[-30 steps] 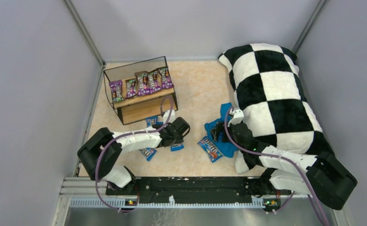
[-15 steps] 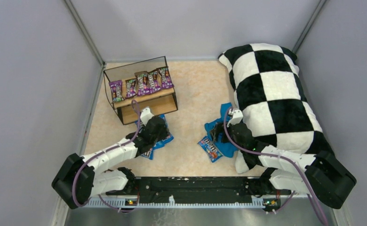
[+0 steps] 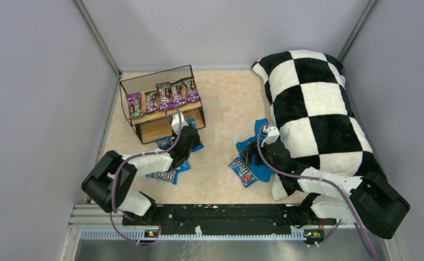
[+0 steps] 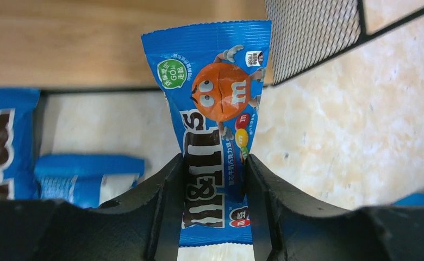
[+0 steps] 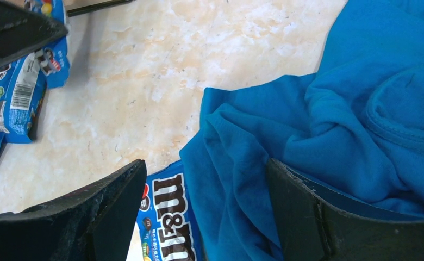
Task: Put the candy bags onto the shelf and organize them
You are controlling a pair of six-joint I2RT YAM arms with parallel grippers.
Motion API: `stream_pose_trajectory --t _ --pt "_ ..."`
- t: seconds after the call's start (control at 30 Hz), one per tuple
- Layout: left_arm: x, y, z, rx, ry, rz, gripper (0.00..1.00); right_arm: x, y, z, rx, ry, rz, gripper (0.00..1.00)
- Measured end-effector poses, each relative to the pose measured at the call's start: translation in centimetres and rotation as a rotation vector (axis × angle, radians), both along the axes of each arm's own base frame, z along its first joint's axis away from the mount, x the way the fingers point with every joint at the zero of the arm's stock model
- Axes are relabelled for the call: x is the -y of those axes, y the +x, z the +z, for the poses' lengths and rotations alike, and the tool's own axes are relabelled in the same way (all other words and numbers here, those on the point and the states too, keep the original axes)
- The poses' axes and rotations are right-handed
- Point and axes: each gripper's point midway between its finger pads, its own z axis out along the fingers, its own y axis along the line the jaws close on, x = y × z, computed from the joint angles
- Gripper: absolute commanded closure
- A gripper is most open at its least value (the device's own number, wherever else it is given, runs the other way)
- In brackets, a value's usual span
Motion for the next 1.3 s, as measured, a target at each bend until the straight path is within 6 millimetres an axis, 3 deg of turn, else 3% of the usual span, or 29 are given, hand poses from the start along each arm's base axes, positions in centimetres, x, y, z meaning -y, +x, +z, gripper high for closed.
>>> stream_pose_trajectory --t 0.1,0.27,0.37,0.5,0.63,0.73,0.83,0.93,1.1,1.3 --pt "0.6 2.2 0.4 0.038 0.031 0.006 0.46 0.0 0.0 0.0 0.000 0.000 0.000 0.20" --pt "1.3 5.0 0.6 0.067 0.064 0.022 0.22 -0.1 0.0 -0.2 -0.003 -0.001 0.004 0.20" --pt "1.4 5.7 0.8 0.072 0.074 0.027 0.19 -0.1 0.0 -0.2 -0.004 -0.002 0.004 0.20" --pt "1.2 5.3 0.9 0.053 0.067 0.029 0.16 -0.1 0.0 -0.2 -0.004 -0.001 0.004 0.20" --pt "0.8 2.9 1.6 0.024 0.025 -0.007 0.12 -0.2 0.0 -0.2 -0.005 0.000 0.007 0.20" --pt "1.1 1.3 2.4 0.008 -0.028 -0.052 0.19 -0.2 -0.1 -0.2 -0.007 0.001 0.011 0.20" --pt "1.6 -0.2 2.8 -0.005 -0.091 -0.091 0.36 -0.3 -0.1 -0.3 -0.009 0.002 0.016 0.20" --pt "1.9 -1.6 1.6 -0.049 -0.130 -0.117 0.44 -0.4 -0.2 -0.4 -0.013 0.000 0.020 0.20" --pt "2.5 -3.2 -1.7 -0.146 -0.173 -0.135 0.49 -0.4 -0.1 -0.5 -0.015 -0.001 0.022 0.20" --pt "3.6 -1.7 -2.3 -0.122 -0.224 -0.121 0.54 -0.4 -0.1 -0.5 -0.014 -0.001 0.020 0.20"
